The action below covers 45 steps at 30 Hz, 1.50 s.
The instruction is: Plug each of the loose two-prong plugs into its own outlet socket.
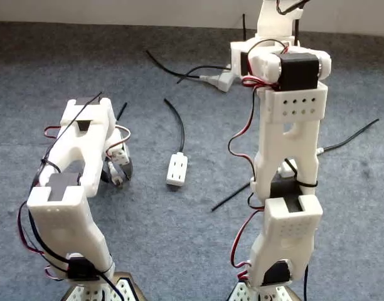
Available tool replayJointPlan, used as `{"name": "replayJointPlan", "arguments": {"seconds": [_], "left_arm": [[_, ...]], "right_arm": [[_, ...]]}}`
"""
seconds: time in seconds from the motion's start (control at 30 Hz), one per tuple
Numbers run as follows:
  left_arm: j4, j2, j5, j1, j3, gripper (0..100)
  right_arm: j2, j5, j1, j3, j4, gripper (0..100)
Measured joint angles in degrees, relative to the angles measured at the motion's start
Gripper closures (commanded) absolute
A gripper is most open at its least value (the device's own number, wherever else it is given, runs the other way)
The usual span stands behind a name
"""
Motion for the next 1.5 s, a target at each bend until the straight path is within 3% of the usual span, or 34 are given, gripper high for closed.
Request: {"name": "replayJointPlan", "arguments": {"seconds": [0.53,0.67,0.87,1.03,1.3,1.5], "left_arm": [[-3.2,0.0,0.1,0.3,0.2,99],[-3.8,0.2,0.1,4.0,-2.4,99],[-4.1,0.3,0.2,14.1,-20.1,99],[-0.6,0.4,1.0,22.6,-38.8,99],[9.3,0.4,12.2,24.1,-59.9,99],[19.2,0.2,16.5,24.3,-77.3,99]], "right_arm": [[0.0,0.0,-0.1,0.0,-0.2,80.0],[0.0,0.0,0.0,0.0,-0.2,80.0],[0.0,0.0,0.1,0.0,-0.3,80.0],[0.0,0.0,4.4,0.0,-2.6,80.0],[0.0,-0.1,8.4,0.4,-5.2,80.1],[0.0,-7.7,8.7,0.6,-5.2,80.1]]}}
